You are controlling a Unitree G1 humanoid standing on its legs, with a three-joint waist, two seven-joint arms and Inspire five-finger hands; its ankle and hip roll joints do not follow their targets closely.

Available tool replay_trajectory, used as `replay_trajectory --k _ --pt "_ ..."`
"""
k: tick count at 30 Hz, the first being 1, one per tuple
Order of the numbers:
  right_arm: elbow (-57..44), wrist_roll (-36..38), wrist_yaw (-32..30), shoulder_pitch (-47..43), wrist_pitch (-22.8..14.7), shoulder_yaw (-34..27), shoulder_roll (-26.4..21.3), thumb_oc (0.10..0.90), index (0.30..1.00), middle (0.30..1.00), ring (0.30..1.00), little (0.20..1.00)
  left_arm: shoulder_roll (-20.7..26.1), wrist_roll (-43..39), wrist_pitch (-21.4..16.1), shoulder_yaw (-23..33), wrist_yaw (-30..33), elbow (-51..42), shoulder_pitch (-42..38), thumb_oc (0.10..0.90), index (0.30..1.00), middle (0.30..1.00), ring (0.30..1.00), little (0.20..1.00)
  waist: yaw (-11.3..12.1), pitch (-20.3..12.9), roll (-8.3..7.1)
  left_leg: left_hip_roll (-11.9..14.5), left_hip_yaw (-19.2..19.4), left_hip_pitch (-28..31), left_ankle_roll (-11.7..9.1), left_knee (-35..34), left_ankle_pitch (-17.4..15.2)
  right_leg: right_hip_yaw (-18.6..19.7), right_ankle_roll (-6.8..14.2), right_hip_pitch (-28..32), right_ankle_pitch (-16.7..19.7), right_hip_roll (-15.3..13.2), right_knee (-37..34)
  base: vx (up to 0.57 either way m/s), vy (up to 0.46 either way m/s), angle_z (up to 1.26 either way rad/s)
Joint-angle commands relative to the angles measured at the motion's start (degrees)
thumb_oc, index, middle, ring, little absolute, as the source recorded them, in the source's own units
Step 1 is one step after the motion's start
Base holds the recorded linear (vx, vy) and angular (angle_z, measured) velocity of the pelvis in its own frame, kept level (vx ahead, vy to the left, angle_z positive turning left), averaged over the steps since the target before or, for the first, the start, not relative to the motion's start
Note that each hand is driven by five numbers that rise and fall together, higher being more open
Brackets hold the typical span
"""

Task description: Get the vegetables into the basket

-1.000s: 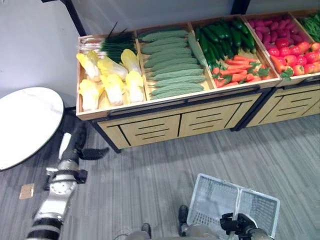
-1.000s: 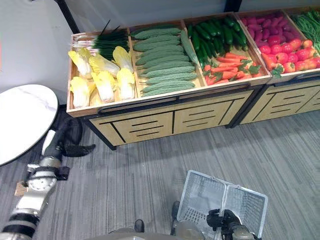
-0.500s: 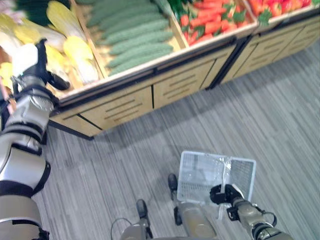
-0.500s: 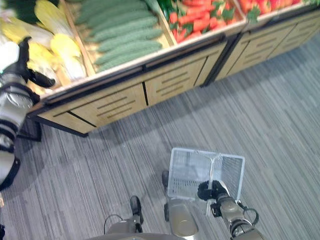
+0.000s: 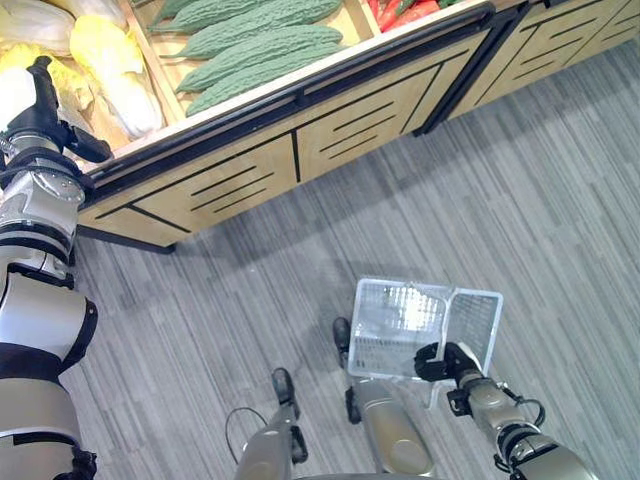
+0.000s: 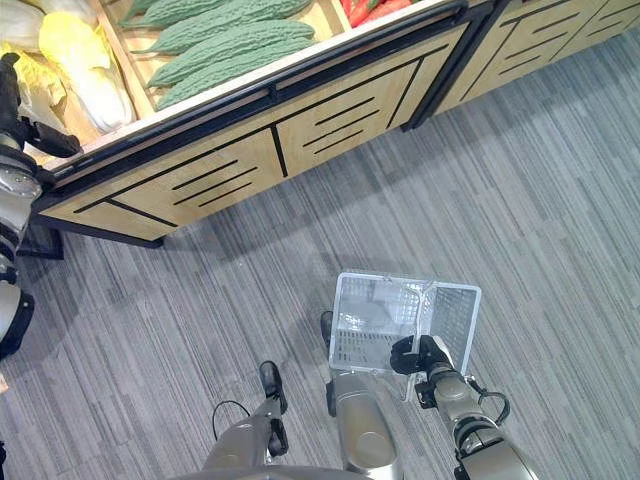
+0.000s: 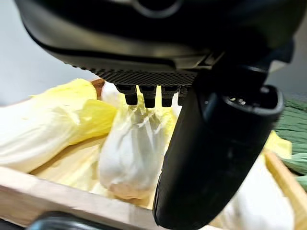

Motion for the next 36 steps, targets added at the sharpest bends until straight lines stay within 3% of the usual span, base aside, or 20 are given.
replay_trajectory --k 1,9,15,22,28,36 --pt "3.7 0.6 1.2 6.6 1.2 4.9 -0.1 0.4 0.3 0.3 0.3 0.3 7.0 1.7 -0.2 -2.9 3.1 0.3 -6.0 0.9 1.0 1.0 1.0 1.0 0.1 -3.4 0.44 0.4 -1.0 -5.6 0.2 0.0 3.5 2.6 6.9 1.5 -5.2 -1.9 -0.1 0.0 0.0 0.0" --pt "3.1 0.6 0.9 6.4 0.9 5.7 0.6 0.4 0.3 0.3 0.3 0.3 7.0 0.9 -0.4 -1.3 5.3 -1.1 -4.5 0.9 1.0 1.0 1.0 1.0 0.5 -3.4 0.18 0.2 -0.9 -5.9 0.3 0.0 3.3 2.4 7.0 1.1 -5.1 -2.1 -0.1 0.01 0.0 -0.02" --pt "3.6 0.3 0.9 5.8 0.8 5.8 0.4 0.4 0.3 0.3 0.3 0.3 11.5 1.5 0.4 -0.1 4.6 1.2 -2.3 0.9 1.0 1.0 1.0 1.0 1.3 -3.3 0.49 -0.1 -0.8 -5.8 0.4 0.0 3.4 2.0 6.9 1.2 -5.2 -2.4 -0.1 0.0 0.009 0.04" --pt "3.5 0.6 0.8 5.4 0.9 5.8 -0.1 0.4 0.3 0.3 0.3 0.3 11.6 1.7 1.0 0.4 3.7 2.5 -1.4 0.9 1.0 1.0 1.0 1.0 1.4 -3.1 -0.12 -0.2 -1.7 -7.4 0.4 0.0 3.9 1.1 7.0 0.2 -4.7 -2.5 -0.1 -0.01 0.011 0.07" --pt "3.1 0.9 1.0 5.6 0.8 6.2 0.0 0.4 0.3 0.3 0.3 0.3 10.3 3.9 0.9 -3.6 4.3 0.5 -5.2 0.9 1.0 1.0 1.0 1.0 1.3 -2.6 -1.12 0.0 -1.5 -8.7 0.4 0.0 4.0 0.9 7.2 -1.2 -4.3 -2.3 -0.1 0.0 0.0 0.0" --pt "3.4 -0.2 1.9 5.8 1.5 7.0 -0.4 0.4 0.3 0.3 0.3 0.3 11.2 2.7 -0.6 -7.4 5.2 -3.4 -11.9 0.9 1.0 1.0 1.0 1.0 1.8 -3.6 0.41 -0.4 -0.1 -6.1 0.5 0.0 3.0 1.4 7.3 0.6 -4.9 -2.7 -0.1 0.02 0.009 -0.06"
